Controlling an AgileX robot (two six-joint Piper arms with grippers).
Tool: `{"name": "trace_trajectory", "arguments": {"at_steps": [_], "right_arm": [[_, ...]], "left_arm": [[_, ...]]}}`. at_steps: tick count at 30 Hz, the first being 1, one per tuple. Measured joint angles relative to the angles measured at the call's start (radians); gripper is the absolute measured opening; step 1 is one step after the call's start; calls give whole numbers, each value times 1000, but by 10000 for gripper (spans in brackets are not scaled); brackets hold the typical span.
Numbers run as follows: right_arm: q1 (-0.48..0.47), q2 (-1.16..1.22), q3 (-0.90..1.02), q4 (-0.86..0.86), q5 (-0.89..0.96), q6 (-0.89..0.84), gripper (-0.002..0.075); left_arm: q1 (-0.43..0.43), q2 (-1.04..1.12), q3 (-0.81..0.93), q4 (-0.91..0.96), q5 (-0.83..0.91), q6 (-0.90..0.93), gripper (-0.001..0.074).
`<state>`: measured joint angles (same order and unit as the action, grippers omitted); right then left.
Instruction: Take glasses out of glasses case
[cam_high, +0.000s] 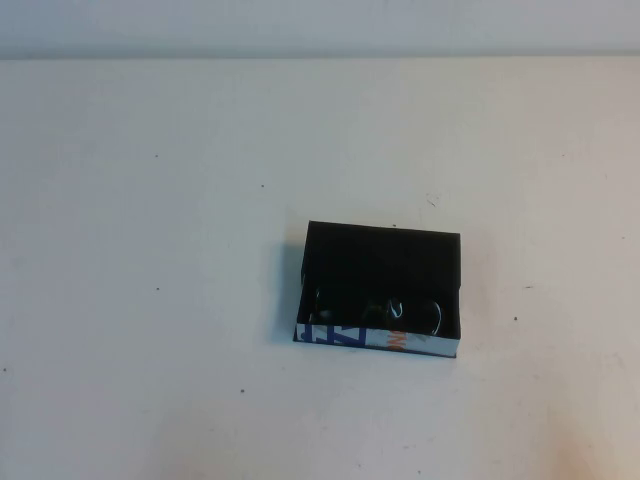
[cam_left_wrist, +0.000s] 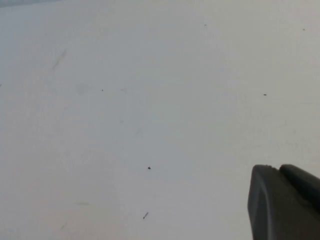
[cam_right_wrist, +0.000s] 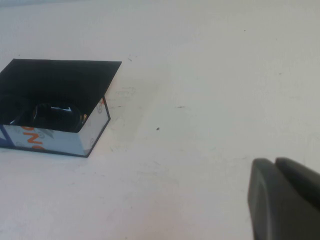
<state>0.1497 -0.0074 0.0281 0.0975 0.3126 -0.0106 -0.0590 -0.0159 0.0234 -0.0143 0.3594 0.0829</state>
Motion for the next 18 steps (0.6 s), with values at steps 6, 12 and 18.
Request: {"name": "trace_trajectory", "arguments": {"at_steps": [6, 12, 18], "right_arm": [[0, 0, 0, 22, 0, 0, -18], [0, 0, 0, 29, 0, 0, -18], [0, 0, 0, 31, 0, 0, -18]], "left_arm": [[0, 0, 0, 0, 0, 0, -5], [0, 0, 0, 0, 0, 0, -5], [0, 0, 0, 0, 0, 0, -5]]}}
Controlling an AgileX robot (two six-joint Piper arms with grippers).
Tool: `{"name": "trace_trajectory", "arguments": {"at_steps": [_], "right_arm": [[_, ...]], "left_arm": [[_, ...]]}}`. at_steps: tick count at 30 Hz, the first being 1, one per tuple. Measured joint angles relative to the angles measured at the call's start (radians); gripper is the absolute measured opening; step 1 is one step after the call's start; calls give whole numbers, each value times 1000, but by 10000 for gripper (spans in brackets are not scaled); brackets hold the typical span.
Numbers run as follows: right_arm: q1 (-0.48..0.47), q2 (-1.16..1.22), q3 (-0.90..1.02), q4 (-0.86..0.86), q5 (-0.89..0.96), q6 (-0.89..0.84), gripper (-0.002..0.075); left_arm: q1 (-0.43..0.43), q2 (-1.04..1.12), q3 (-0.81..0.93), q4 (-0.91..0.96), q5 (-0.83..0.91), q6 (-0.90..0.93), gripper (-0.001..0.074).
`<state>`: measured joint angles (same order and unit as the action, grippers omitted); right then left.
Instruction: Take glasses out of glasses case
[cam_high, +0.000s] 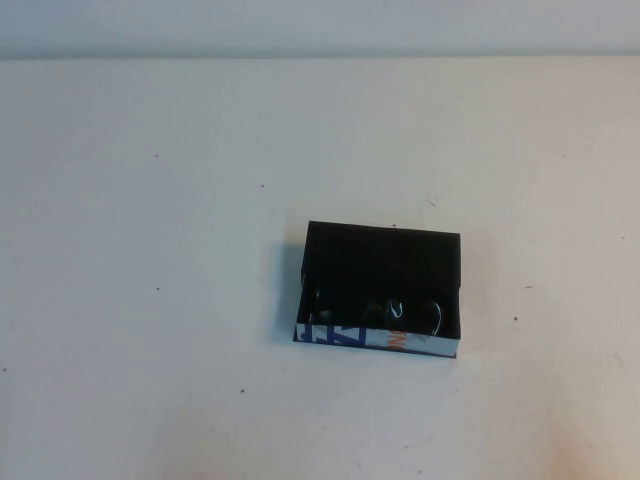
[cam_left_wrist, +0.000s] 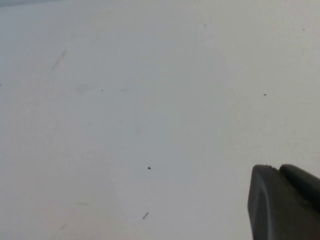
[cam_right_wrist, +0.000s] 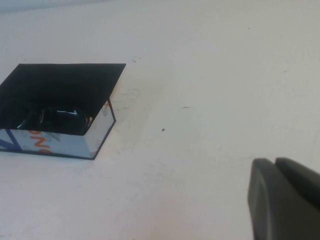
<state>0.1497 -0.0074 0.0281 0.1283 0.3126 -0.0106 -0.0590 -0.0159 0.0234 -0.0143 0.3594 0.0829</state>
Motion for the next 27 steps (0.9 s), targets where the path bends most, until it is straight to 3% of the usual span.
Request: {"name": "trace_trajectory", "arguments": {"at_steps": [11, 15, 20, 27], "right_arm": [[0, 0, 0, 138, 0, 0, -18], [0, 0, 0, 404, -4, 0, -18], [0, 0, 0, 895, -36, 2, -18], [0, 0, 0, 1011, -134, 2, -18]], "left_arm": [[0, 0, 0, 0, 0, 0, -5], [0, 0, 0, 0, 0, 0, -5], [0, 0, 0, 0, 0, 0, -5], [0, 0, 0, 0, 0, 0, -5]]}}
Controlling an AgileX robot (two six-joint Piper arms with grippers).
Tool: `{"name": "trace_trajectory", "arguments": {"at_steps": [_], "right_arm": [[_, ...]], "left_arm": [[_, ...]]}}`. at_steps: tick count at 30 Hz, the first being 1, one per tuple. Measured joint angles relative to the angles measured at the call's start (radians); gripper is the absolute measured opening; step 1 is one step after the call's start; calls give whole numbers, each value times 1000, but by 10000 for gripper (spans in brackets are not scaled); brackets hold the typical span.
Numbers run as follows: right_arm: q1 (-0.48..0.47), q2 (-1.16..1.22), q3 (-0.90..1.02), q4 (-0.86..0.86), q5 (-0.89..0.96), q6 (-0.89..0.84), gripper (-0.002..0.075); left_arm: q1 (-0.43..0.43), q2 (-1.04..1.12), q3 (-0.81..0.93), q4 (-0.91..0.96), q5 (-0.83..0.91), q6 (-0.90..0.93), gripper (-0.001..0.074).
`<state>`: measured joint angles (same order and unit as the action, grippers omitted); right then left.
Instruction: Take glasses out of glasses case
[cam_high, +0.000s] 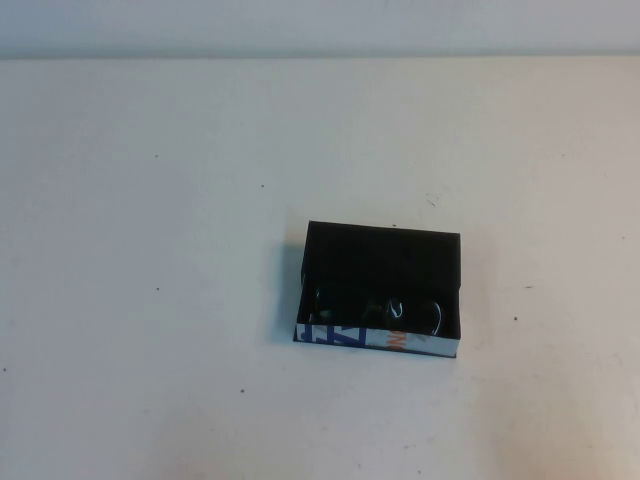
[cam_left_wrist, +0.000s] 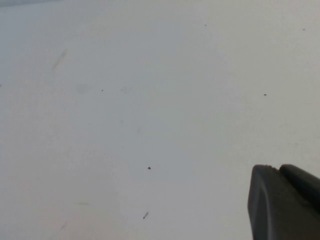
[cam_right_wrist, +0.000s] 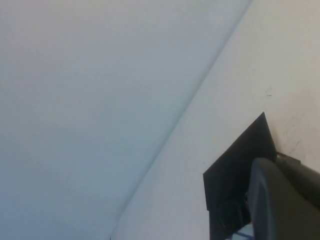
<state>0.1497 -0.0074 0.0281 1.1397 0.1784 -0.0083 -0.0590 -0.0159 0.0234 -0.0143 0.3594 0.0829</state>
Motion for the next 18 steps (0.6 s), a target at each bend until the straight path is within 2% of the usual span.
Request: {"name": "trace_trajectory", "arguments": {"at_steps": [4, 12, 15, 18], "right_arm": [[0, 0, 0, -9, -2, -11, -18], [0, 0, -33, -73, 123, -116, -18], [0, 57, -134, -190, 171, -122, -18], [0, 192, -282, -404, 290, -122, -18]], "left_arm": [[0, 0, 0, 0, 0, 0, -5], [0, 0, 0, 0, 0, 0, -5], [0, 0, 0, 0, 0, 0, -5], [0, 0, 0, 0, 0, 0, -5]]}}
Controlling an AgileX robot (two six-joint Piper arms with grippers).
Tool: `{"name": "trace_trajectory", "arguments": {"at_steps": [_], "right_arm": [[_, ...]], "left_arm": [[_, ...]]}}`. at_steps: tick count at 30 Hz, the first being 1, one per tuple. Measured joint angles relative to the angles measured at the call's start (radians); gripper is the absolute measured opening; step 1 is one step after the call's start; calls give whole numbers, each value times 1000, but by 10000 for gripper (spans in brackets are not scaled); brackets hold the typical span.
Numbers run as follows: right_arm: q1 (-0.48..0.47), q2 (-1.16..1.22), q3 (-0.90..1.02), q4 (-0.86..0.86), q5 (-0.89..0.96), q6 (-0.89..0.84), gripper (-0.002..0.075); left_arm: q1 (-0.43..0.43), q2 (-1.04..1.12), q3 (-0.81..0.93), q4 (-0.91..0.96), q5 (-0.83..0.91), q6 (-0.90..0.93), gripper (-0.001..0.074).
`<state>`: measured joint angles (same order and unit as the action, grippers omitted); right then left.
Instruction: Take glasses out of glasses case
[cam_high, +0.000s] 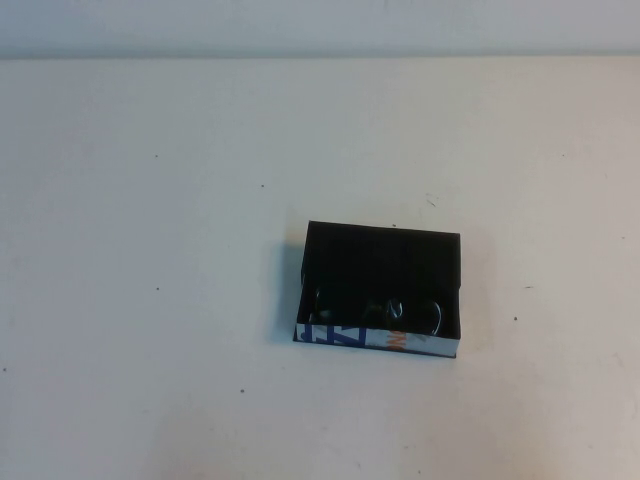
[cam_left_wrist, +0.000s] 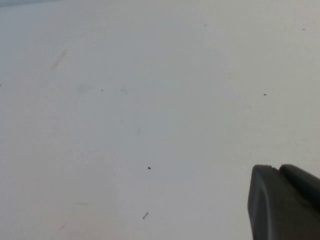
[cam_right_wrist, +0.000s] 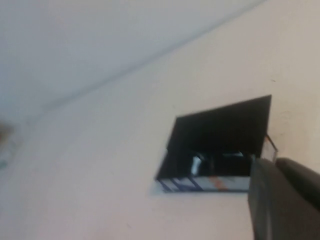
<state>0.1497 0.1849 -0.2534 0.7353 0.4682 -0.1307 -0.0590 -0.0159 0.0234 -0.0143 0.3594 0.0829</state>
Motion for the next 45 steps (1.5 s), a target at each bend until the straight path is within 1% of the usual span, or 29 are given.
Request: {"name": "trace_trajectory", "arguments": {"at_steps": [3, 6, 11, 15, 18, 24, 28, 33, 36, 42, 44, 45], "right_arm": [[0, 174, -169, -189, 170, -28, -18], [0, 367, -323, -297, 323, -154, -18], [0, 671, -527, -313, 496, -377, -18], [0, 865, -662, -310, 565, -547, -18], [2, 989, -769, -318, 581, -607, -18], [14, 1173, -979, -357, 616, -657, -18], [88, 1277, -1080, -431, 653, -679, -18], [220, 1413, -1186, -579, 671, -686, -18], [282, 1495, -1238, -644, 677, -686, -18], [367, 1645, -1336, -668, 680, -687, -12], [391, 1685, -1364, -668, 673, -687, 13], [399, 1707, -1379, -663, 668, -687, 39]], "left_arm": [[0, 0, 0, 0, 0, 0, -5], [0, 0, 0, 0, 0, 0, -5], [0, 0, 0, 0, 0, 0, -5], [0, 0, 0, 0, 0, 0, -5], [0, 0, 0, 0, 0, 0, -5], [0, 0, 0, 0, 0, 0, -5], [0, 0, 0, 0, 0, 0, -5], [0, 0, 0, 0, 0, 0, -5], [0, 0, 0, 0, 0, 0, -5], [0, 0, 0, 0, 0, 0, -5], [0, 0, 0, 0, 0, 0, -5], [0, 0, 0, 0, 0, 0, -5]]}}
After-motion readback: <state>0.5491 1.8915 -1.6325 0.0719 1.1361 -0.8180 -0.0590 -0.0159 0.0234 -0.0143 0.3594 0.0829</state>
